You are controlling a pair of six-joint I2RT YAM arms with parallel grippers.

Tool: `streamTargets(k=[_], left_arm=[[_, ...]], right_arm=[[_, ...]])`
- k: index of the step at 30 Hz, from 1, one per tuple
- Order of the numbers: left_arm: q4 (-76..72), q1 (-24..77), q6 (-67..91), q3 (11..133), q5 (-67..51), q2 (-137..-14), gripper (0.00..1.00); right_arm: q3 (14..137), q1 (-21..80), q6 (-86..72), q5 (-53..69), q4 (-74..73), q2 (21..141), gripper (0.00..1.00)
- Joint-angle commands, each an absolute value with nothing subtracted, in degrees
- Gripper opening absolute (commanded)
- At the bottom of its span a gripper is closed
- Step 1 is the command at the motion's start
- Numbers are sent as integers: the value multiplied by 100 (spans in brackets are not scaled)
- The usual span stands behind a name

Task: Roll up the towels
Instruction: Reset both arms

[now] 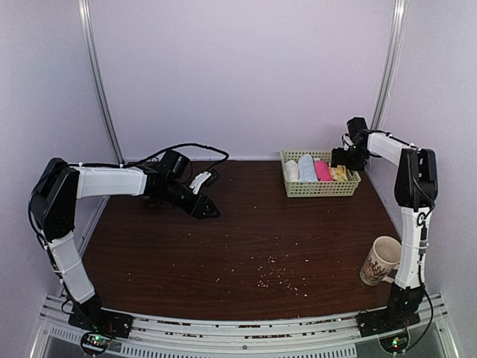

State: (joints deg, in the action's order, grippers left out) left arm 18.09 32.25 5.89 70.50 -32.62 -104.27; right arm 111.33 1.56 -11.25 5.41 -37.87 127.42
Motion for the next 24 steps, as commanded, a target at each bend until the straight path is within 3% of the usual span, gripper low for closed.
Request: streamTargets(k=[1,5,12,17,21,24], left_arm=[[1800,3204,395,7130,-2976,-10384,32],[1821,3202,365,7164,-2361,-10289,32],[2165,3191,133,7643,-567,-9847,36],[2226,3178,-144,8178,727,-9420,43],[2150,3179,-411,8776,1618,-9158,56],[1960,3162,-473,9047,2286,-8999,80]], right_arm=[[11119,139,-524,1321,-3891,12124,100],[11014,141,-221,1822,-3931,11684,100],[9369,141,-549,874,-2237,9942,100],[9096,141,-89,724,-1898,9030,100],[9046,141,-95,442,-1644,8351,100],[9189,141,-348,61,-1746,8162,100]])
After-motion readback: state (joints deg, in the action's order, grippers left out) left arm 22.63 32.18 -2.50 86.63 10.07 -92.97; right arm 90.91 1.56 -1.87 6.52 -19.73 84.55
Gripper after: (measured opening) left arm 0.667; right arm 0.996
